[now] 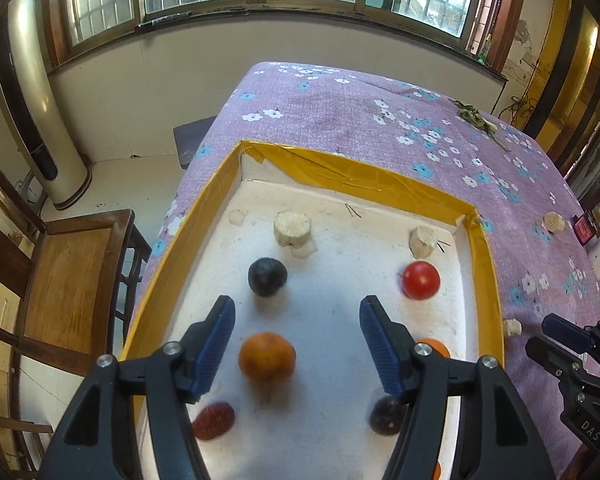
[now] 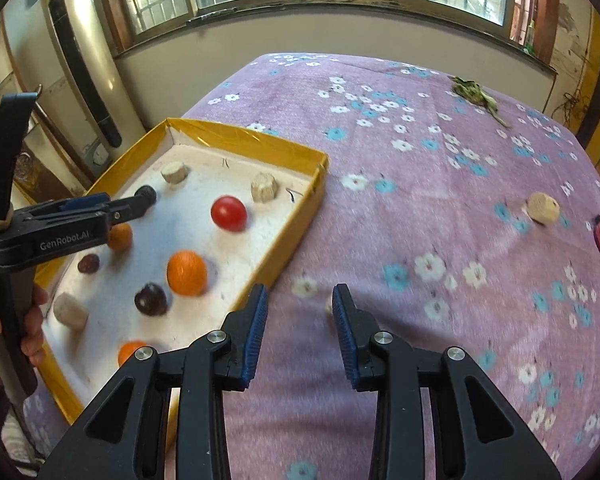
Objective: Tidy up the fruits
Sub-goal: 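Withdraw both tools from the tray toward the remaining pieces on the cloth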
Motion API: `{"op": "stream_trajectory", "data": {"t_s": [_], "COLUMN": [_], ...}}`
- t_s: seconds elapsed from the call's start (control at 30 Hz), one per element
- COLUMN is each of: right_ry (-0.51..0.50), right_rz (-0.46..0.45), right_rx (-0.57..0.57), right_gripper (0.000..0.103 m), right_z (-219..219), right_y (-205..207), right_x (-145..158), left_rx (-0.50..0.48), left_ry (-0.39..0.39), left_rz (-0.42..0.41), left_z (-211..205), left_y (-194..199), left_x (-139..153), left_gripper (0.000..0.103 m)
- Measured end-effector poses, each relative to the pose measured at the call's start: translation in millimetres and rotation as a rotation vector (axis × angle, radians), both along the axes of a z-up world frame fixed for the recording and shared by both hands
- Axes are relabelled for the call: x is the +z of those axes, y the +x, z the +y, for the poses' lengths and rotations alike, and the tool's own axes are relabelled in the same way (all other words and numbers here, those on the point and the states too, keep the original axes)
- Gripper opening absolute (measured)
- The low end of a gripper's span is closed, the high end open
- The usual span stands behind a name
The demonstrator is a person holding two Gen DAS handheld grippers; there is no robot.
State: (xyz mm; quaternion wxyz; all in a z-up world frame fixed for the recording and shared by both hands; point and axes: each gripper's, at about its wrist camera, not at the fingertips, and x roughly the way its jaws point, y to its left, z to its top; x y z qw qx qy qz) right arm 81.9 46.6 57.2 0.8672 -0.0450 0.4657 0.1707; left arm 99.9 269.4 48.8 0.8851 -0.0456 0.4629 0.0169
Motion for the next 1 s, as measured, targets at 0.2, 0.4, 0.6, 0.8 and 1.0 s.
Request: {"op": "stream_trajectory", "data": {"t_s": [0.2,0.4,0.6,0.8,1.0], "right_ry": [0.025,0.07,0.079,0.107,0.065], "right_rz": [-0.004,0.003,-0.001,-0.003,-0.069], "right_rx": [-0.013,-0.041,-0.071,-0.112,-0.118], "right_gripper": [0.033,0.033,0.034,0.034,0.035], "right_z": [-25.6,-69.2,-119.9,-168.2,-203.2], "right_y": [-31.9,-52.1,-58.6,-44.5,5.0], "right_x": [0.0,-0.8,-4.1,-6.6,1.7], "left_rx": [0.035,0.056,0.027,-0.015,-0.008], "left_ry": [0.018,0.009,0.011,0.027,0.041], "left_rz": [-0.033,-0.077,-0.067,-0.039,-0.008], "left_z": [-17.2,-50.0,-97.8,-148.1,-178.5], "left_y": [-31.5,-65.6,-79.2,-83.0,-80.0], "left_x": [11.5,22.3,27.0,22.5,12.1], "left_gripper": [0.076,0.077,0.079,0.079,0.079]}}
